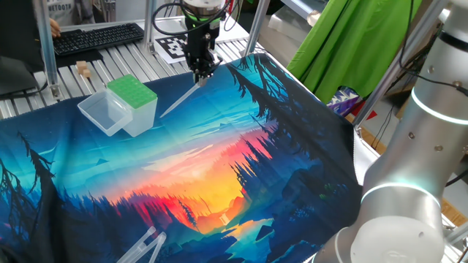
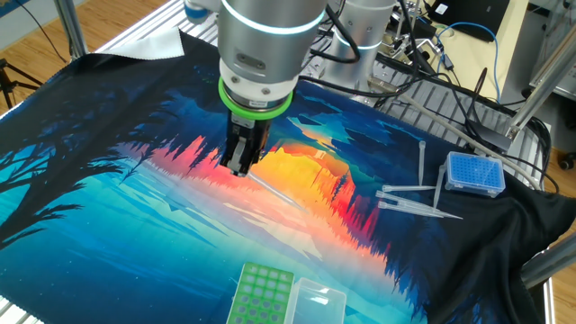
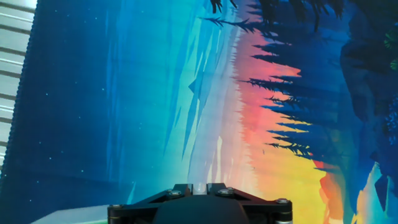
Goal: Insert a large pipette tip into the holder for large pipette tips
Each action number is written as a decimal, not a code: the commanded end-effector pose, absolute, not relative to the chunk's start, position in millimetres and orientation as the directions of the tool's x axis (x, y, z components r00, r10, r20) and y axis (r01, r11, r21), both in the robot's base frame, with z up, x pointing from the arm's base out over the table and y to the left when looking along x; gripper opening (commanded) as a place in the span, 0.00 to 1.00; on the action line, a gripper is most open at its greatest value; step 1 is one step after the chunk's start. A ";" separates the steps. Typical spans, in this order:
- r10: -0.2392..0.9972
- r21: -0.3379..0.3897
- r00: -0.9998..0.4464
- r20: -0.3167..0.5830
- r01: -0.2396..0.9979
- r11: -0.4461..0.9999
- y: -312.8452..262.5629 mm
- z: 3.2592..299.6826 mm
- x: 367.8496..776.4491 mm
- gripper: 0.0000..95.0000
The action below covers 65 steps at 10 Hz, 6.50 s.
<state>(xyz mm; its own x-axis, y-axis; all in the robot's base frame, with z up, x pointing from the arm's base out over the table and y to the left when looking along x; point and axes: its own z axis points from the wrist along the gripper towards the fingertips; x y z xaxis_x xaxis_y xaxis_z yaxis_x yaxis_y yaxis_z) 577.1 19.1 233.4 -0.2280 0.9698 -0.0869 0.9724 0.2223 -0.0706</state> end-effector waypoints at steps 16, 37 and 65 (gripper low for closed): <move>0.978 -0.083 -0.167 -0.129 0.984 0.157 14.8 238.3 584.6 0.00; 0.971 -0.081 -0.140 -0.194 0.989 0.127 5.6 249.0 680.9 0.00; 0.897 0.017 -0.127 -0.422 0.989 0.149 33.9 260.5 683.9 0.00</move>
